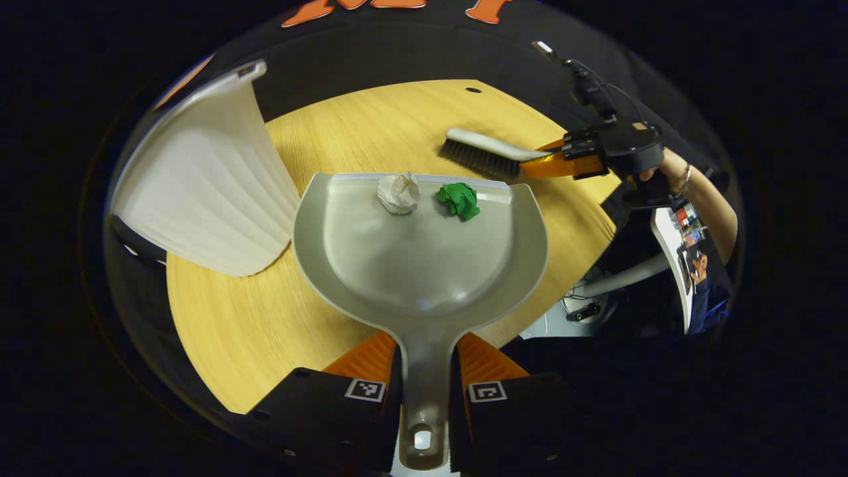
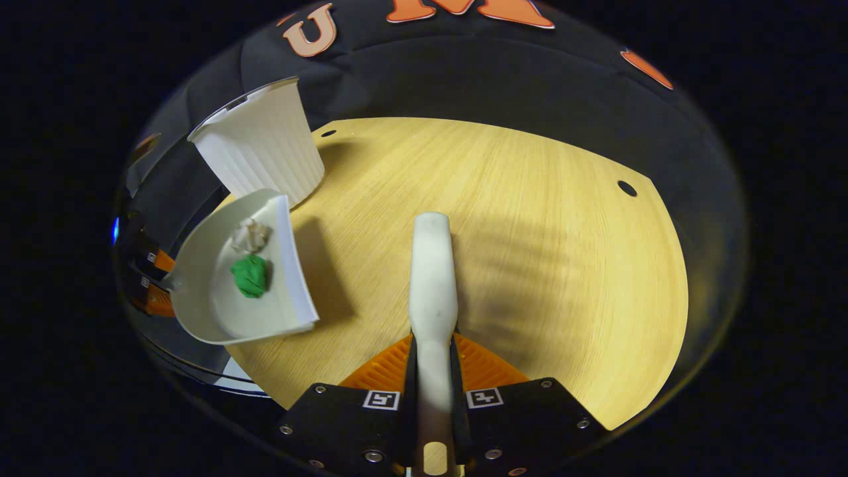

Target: Pick up the small broom and dustpan from the desktop, sweep the trash into the dustpan with the broom, and then empty the trash into the garbage bin.

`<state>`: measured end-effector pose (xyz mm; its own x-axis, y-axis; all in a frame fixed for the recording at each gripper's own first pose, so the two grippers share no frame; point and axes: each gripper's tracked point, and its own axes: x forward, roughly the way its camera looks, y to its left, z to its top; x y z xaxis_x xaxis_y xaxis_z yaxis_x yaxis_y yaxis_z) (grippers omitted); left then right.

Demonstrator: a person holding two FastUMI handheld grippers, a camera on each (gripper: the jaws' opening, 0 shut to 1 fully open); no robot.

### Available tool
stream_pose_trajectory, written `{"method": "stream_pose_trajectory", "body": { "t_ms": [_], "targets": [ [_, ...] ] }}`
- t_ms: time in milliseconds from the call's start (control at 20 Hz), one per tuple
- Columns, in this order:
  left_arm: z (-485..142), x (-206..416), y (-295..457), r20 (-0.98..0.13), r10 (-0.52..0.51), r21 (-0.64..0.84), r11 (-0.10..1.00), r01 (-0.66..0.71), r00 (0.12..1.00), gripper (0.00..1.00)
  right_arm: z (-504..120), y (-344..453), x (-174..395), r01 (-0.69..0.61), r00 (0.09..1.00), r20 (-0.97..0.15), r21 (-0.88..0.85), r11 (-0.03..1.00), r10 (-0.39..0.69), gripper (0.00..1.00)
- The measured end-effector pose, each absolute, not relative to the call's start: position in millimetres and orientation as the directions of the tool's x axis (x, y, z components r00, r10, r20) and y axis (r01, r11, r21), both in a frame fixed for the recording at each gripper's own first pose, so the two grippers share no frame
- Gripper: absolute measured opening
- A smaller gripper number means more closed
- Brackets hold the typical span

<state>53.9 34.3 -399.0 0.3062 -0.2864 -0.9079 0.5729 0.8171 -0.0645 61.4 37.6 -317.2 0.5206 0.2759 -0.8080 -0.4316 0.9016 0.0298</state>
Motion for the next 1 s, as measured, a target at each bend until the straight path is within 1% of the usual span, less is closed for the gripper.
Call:
{"method": "stream_pose_trajectory", "body": {
  "t_ms": [150,250,400,550,650,800,1000],
  "targets": [
    [-365.8,47.7,29.9,-0.906,-0.31,-0.072,0.782,0.619,0.287,0.31,-313.0,14.3,45.6,-0.405,0.528,-0.803,0.045,0.913,0.274,0.22],
    [-343.7,44.5,27.6,-0.903,-0.324,-0.066,0.755,0.653,0.282,0.31,-311.2,14.1,40.4,-0.4,0.529,-0.803,0.049,0.915,0.274,0.22],
    [-299.7,46.1,20.5,-0.909,-0.343,-0.077,0.698,0.712,0.237,0.31,-305.6,10.4,31.4,-0.409,0.529,-0.799,0.057,0.911,0.288,0.22],
    [-259.6,55.8,15.0,-0.907,-0.374,-0.139,0.699,0.701,0.194,0.31,-302.5,11.9,27.1,-0.418,0.527,-0.796,0.062,0.906,0.297,0.22],
    [-235.2,73.8,26.9,-0.905,-0.361,-0.119,0.721,0.683,0.224,0.31,-301.7,12.2,26.0,-0.422,0.527,-0.796,0.061,0.905,0.299,0.22],
    [-204.4,108.4,56.4,-0.897,-0.314,-0.035,0.753,0.657,0.312,0.31,-303.0,11.8,25.2,-0.421,0.523,-0.798,0.062,0.905,0.298,0.22],
    [-188.2,145.7,109.6,-0.899,-0.216,0.028,0.839,0.543,0.38,0.31,-302.7,11.5,26.6,-0.422,0.519,-0.799,0.068,0.904,0.303,0.22]
  ]
}}
